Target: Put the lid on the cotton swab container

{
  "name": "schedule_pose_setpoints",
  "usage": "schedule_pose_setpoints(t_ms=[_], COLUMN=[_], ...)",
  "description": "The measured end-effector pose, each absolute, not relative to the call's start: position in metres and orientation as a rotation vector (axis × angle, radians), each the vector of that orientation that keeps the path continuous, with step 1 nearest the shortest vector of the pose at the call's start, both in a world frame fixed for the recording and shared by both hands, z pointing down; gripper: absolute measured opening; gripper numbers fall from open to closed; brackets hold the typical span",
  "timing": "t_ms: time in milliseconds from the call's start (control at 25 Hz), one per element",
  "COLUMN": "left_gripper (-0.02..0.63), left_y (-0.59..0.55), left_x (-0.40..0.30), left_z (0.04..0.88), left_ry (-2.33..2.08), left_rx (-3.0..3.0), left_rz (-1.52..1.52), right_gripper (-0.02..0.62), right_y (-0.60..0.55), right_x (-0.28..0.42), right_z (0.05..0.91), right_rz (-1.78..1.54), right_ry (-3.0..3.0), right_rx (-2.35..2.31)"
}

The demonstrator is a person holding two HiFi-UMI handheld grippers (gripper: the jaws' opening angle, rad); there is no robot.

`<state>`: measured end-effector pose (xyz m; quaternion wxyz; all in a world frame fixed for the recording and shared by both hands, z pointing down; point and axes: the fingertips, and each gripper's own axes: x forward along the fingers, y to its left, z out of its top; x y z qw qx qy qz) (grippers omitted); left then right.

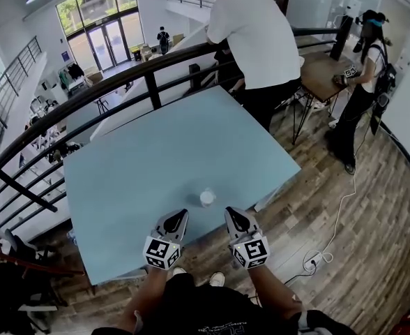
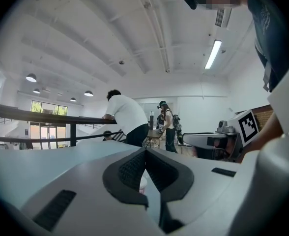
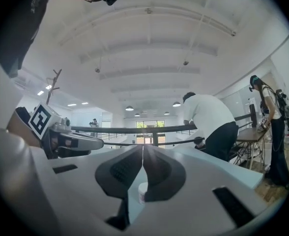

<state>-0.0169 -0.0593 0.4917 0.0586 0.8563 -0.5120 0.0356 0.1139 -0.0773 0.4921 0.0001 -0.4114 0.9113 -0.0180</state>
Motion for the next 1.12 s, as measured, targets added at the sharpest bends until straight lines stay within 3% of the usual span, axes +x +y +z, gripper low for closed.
schedule_pose_setpoints(t_ms=[440, 1120], left_gripper=[0.011, 0.011], left_y=[-0.099, -0.156], left_x=[-0.031, -0.064], left_z=[0.492, 0.501], left_ry=[-1.483, -1.329], left_rx=[2.614, 2.695], left_rz=[0.062, 0.019], right_gripper=[0.02, 0.02], right_y=[-0.112, -0.162], right_x=[0.081, 0.027], right_z=[0.486, 0.492], right_rz=[0.085, 0.011], right_ry=[2.937, 2.958], right_rx=[-1.288, -1.306])
